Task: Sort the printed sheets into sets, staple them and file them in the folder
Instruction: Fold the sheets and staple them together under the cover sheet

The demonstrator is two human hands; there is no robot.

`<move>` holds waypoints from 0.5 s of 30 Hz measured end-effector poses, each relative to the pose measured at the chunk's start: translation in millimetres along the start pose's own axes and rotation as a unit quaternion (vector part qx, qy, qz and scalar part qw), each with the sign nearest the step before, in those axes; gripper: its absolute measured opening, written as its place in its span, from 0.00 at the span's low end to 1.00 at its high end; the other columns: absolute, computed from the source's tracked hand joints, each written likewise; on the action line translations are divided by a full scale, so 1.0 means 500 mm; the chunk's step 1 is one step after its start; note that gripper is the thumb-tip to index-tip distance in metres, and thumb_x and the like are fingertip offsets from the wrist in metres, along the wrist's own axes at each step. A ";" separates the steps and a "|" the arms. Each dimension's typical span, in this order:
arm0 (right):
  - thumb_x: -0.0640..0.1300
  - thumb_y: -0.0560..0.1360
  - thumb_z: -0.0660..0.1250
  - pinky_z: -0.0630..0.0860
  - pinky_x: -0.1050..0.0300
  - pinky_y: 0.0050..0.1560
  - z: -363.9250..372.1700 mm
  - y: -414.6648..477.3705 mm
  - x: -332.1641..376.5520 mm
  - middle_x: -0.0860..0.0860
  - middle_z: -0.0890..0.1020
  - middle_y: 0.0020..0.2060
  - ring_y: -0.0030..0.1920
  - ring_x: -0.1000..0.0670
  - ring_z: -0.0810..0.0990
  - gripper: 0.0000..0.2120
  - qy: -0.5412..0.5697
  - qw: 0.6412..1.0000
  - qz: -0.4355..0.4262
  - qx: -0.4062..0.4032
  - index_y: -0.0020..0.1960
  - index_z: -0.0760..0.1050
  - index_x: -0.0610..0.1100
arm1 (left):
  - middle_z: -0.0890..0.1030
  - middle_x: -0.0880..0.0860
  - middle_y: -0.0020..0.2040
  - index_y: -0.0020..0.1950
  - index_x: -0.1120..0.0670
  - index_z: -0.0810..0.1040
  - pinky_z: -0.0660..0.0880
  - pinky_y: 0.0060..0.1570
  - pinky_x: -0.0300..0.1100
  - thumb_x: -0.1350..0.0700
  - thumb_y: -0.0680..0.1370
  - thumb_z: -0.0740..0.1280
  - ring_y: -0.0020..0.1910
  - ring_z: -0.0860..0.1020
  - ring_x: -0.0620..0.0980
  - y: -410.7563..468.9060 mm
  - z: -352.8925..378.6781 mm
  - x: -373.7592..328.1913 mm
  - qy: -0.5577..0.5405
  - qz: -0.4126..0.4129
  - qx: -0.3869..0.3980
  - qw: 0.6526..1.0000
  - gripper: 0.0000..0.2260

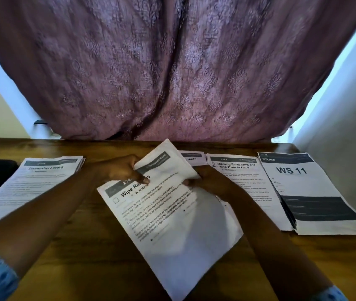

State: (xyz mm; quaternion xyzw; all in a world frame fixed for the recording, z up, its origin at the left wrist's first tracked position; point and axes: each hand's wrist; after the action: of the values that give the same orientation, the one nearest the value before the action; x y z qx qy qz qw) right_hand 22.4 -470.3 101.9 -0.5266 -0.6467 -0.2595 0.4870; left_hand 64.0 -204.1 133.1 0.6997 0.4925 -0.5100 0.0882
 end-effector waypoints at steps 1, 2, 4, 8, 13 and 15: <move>0.43 0.72 0.72 0.78 0.63 0.48 -0.019 -0.002 -0.004 0.51 0.84 0.50 0.48 0.53 0.83 0.14 -0.001 1.000 0.017 0.022 0.57 0.79 0.44 | 0.86 0.55 0.43 0.49 0.56 0.82 0.80 0.37 0.41 0.63 0.72 0.73 0.42 0.84 0.56 -0.003 0.002 0.009 -0.027 -0.005 -0.024 0.999 0.08; 0.42 0.72 0.72 0.78 0.61 0.47 -0.039 -0.007 -0.010 0.49 0.84 0.49 0.48 0.51 0.83 0.13 -0.002 0.999 0.033 0.035 0.56 0.79 0.44 | 0.85 0.56 0.43 0.48 0.57 0.81 0.80 0.35 0.41 0.64 0.71 0.73 0.40 0.84 0.56 -0.008 0.002 0.018 -0.055 -0.011 -0.053 0.997 0.08; 0.41 0.71 0.73 0.78 0.59 0.47 -0.080 -0.028 -0.039 0.48 0.84 0.47 0.47 0.50 0.82 0.11 -0.009 0.998 0.059 0.012 0.52 0.79 0.46 | 0.85 0.59 0.45 0.50 0.58 0.80 0.80 0.34 0.43 0.64 0.68 0.74 0.38 0.84 0.54 -0.019 0.002 0.042 -0.122 -0.030 -0.103 0.987 0.12; 0.39 0.71 0.71 0.80 0.54 0.47 -0.080 -0.073 -0.106 0.47 0.84 0.48 0.48 0.47 0.82 0.15 0.212 0.968 0.105 -0.086 0.57 0.77 0.43 | 0.85 0.61 0.45 0.53 0.61 0.80 0.81 0.35 0.48 0.63 0.69 0.73 0.40 0.84 0.58 -0.041 0.017 0.090 -0.218 -0.075 -0.147 0.962 0.13; 0.33 0.71 0.70 0.77 0.54 0.43 0.023 -0.079 -0.118 0.44 0.83 0.47 0.49 0.43 0.81 0.15 0.314 0.925 0.125 -0.175 0.57 0.77 0.39 | 0.83 0.64 0.48 0.51 0.63 0.80 0.81 0.43 0.54 0.63 0.74 0.70 0.39 0.84 0.60 -0.037 0.089 0.104 -0.323 -0.077 -0.230 0.915 0.07; 0.34 0.71 0.70 0.76 0.59 0.43 0.036 -0.071 -0.088 0.48 0.83 0.47 0.50 0.47 0.81 0.14 0.240 0.931 0.061 -0.268 0.55 0.78 0.43 | 0.84 0.61 0.46 0.43 0.59 0.79 0.79 0.37 0.47 0.61 0.75 0.70 0.35 0.83 0.55 -0.034 0.124 0.077 -0.294 -0.030 -0.310 0.903 0.02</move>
State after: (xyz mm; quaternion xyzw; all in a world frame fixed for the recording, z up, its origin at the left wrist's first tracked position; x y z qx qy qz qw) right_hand -18.2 -484.8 61.4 -0.5977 -0.3833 -0.5122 0.4832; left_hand 11.8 -211.4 79.9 0.4399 0.5986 -0.5163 0.4261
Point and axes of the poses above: each hand's wrist, its own y-axis towards the middle knuckle, its own z-axis out of the palm, x = y × z
